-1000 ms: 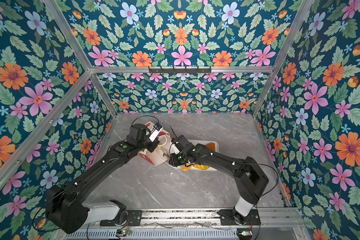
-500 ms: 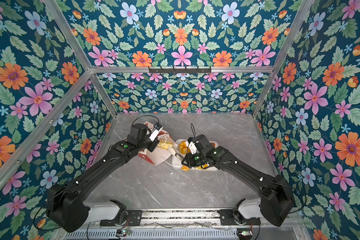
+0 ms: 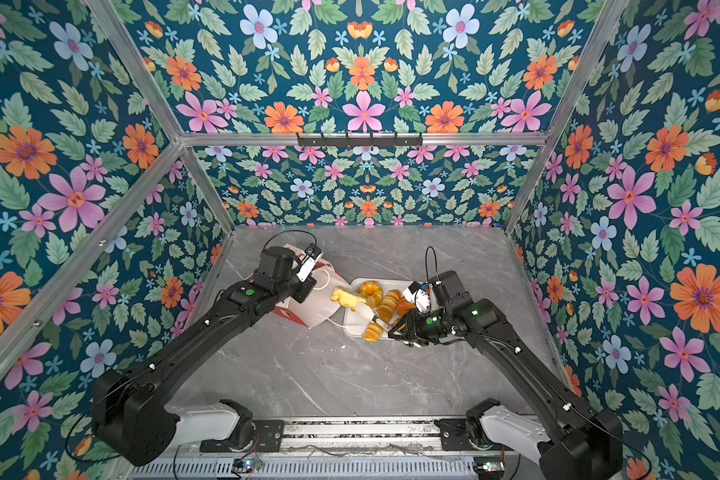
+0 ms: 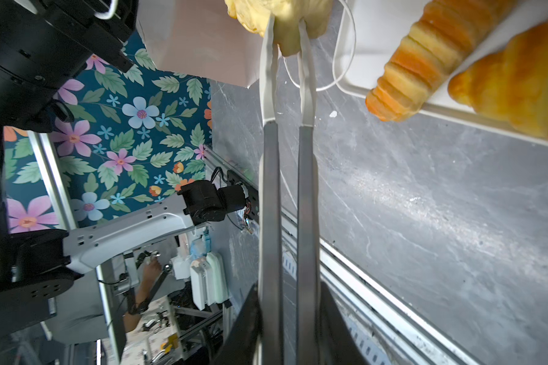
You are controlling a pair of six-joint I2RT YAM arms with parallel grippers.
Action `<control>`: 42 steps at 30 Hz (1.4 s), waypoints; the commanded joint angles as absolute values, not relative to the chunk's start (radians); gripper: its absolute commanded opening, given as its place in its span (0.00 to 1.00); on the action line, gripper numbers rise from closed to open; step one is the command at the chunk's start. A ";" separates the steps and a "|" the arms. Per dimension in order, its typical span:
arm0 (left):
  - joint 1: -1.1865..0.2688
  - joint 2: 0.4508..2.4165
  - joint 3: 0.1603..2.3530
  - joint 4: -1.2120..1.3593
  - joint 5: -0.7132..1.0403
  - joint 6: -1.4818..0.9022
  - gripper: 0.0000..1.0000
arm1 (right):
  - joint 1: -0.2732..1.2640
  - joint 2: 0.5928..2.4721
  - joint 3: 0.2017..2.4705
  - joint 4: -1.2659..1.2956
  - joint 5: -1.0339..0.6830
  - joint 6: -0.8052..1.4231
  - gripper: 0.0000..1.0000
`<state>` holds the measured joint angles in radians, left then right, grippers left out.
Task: Take the fake bread out of the paper bag
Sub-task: 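Pull the pale yellow bread out of the bag with the tongs, then carry the pale yellow bread over the tray and lower it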
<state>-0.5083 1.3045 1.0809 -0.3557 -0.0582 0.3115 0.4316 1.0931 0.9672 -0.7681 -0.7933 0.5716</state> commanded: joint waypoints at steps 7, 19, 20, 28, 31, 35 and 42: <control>-0.508 1.308 1.085 -0.432 -0.303 0.280 0.00 | 0.379 1.131 0.966 -0.837 -1.009 0.586 0.17; -0.460 1.299 1.081 -0.466 -0.439 0.198 0.00 | 0.327 1.130 0.880 -0.713 -1.116 0.712 0.17; -0.459 1.298 1.082 -0.466 -0.440 0.195 0.00 | 0.320 1.132 0.868 -0.698 -1.124 0.724 0.17; -0.459 1.283 1.075 -0.458 -0.420 0.195 0.00 | 0.298 1.180 0.832 -0.635 -1.148 0.762 0.17; -0.459 1.277 1.071 -0.457 -0.414 0.195 0.00 | 0.292 1.209 0.828 -0.621 -1.150 0.767 0.17; -0.459 1.275 1.066 -0.454 -0.409 0.195 0.00 | 0.281 1.252 0.803 -0.591 -1.160 0.785 0.17; -0.459 1.282 1.066 -0.456 -0.394 0.195 0.00 | 0.236 1.281 0.767 -0.543 -1.156 0.817 0.18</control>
<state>-0.4599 1.2797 1.0649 -0.4644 -0.4026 0.2070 0.2527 1.2781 0.7734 -0.5907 -1.1309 0.7956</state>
